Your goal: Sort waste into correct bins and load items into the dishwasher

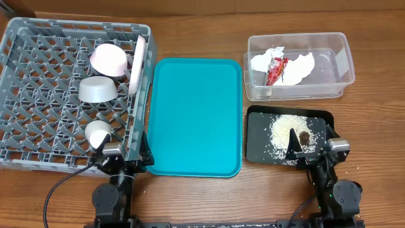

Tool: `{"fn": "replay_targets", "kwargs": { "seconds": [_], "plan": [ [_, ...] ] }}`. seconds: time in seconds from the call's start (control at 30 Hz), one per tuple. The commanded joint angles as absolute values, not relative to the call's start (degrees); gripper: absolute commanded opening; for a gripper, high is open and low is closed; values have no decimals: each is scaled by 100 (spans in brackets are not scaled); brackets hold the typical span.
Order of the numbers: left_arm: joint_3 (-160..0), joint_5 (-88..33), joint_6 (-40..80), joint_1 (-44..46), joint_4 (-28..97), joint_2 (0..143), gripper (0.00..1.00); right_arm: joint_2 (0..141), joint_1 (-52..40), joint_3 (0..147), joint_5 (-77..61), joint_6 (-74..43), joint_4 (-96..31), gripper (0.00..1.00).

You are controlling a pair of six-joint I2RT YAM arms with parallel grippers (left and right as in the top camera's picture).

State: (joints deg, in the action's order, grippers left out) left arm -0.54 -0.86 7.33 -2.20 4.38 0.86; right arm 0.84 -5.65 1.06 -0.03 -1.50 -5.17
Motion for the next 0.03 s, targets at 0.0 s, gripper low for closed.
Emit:
{"fn": "replay_targets", "kwargs": {
  "seconds": [0.0],
  "plan": [
    [-27,-145,642,-148,440,25,100,16,-541,47,-25,-167,-486,100]
  ]
}}
